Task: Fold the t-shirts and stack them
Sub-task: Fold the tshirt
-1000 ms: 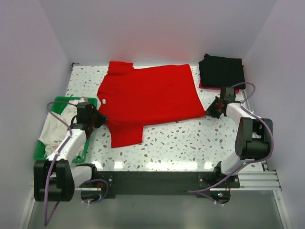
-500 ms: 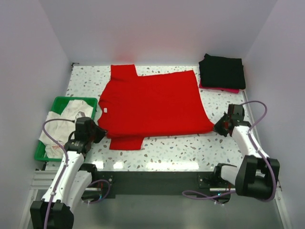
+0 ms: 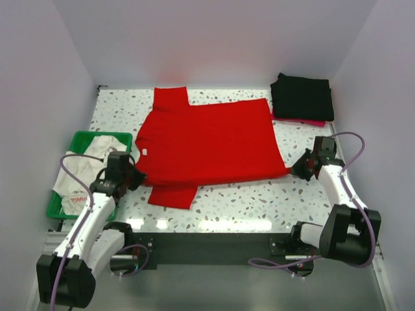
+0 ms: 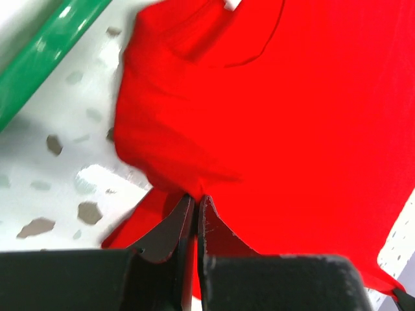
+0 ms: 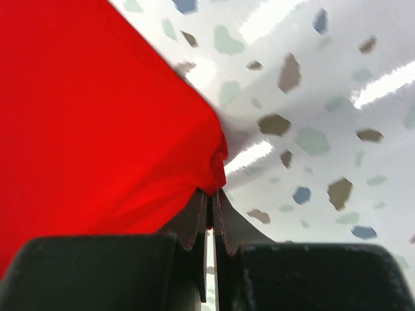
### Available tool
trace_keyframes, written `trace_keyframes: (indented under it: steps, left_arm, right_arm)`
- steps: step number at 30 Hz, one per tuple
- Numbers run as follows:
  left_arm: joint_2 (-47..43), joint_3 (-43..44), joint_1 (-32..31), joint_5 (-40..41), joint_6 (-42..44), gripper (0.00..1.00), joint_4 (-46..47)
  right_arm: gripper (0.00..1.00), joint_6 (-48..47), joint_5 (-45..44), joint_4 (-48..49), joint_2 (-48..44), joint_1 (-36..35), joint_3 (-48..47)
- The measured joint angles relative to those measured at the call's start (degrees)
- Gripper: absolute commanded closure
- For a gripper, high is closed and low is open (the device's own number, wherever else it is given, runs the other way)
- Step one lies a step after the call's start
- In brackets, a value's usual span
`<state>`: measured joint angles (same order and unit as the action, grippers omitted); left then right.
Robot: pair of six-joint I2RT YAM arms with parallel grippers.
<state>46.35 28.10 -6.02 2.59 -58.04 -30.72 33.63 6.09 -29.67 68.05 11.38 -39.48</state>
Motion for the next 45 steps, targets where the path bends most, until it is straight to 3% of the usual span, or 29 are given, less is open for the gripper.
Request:
trace_keyframes:
  steps: [19, 41, 43, 45]
  left_arm:
    - [30.1, 18.7, 0.1, 4.1, 2.2, 1.00, 7.2]
    - [41.8, 25.8, 1.6, 5.2, 3.7, 1.00, 8.2]
    - [42.0, 26.2, 1.8, 5.2, 3.7, 1.00, 8.5]
    - [42.0, 26.5, 1.9, 5.2, 3.7, 0.91, 8.6]
  right_arm:
    - [1.00, 0.4, 5.6, 6.1, 25.8, -2.9, -23.6]
    - [1.00, 0.7, 5.4, 6.6, 37.0, -4.7, -31.9]
    - [0.96, 0.4, 5.4, 6.5, 37.8, -4.9, -32.7]
    - [0.81, 0.2, 5.4, 6.6, 38.8, -5.1, -33.7]
